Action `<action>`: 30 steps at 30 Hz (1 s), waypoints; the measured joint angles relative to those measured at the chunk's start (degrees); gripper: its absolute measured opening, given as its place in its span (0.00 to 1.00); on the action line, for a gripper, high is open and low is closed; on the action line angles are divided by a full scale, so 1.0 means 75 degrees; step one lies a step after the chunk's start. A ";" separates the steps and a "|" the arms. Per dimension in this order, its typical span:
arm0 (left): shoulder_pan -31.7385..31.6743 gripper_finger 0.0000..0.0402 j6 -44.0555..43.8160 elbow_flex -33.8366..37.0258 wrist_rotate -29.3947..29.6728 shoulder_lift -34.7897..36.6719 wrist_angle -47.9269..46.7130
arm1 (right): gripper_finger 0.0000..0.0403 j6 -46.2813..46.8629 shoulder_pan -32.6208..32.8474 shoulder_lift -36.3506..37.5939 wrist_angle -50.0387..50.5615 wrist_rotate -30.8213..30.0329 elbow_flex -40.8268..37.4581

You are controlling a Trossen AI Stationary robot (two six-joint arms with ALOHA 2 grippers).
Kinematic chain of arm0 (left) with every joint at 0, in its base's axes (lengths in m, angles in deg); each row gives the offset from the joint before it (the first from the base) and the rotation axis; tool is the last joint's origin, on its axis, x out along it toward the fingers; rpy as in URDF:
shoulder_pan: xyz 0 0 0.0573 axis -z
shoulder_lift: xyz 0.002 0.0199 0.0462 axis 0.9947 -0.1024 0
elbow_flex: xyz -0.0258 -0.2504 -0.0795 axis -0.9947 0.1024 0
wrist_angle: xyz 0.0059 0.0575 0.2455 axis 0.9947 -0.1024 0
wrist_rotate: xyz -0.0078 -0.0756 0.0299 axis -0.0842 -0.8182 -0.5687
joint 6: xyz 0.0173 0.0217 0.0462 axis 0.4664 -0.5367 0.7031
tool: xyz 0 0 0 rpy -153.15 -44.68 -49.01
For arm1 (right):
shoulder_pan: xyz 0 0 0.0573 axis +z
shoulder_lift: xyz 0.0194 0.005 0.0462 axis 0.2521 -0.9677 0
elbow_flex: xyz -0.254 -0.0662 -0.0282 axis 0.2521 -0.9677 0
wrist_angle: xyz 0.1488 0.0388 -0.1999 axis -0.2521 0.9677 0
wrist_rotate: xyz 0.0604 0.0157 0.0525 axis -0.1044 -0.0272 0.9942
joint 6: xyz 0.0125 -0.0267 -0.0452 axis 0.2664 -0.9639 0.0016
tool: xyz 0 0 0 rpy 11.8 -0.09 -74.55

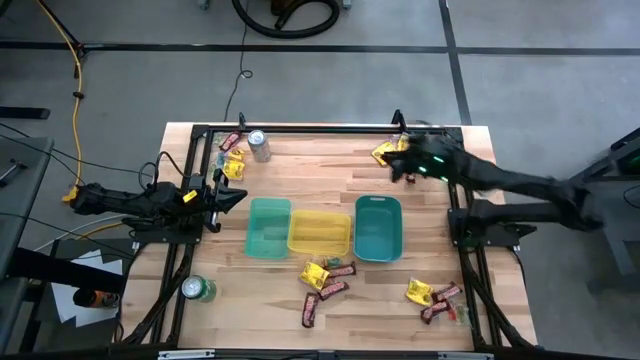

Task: Sort candy
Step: Put the yellow candy into the yellow bin

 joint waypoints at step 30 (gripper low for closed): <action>-0.0001 0.00 0.0000 0.0001 -0.0003 -0.0001 -0.0002 | 0.45 -0.1007 -0.1837 -0.7310 0.4030 -0.0896 0.4471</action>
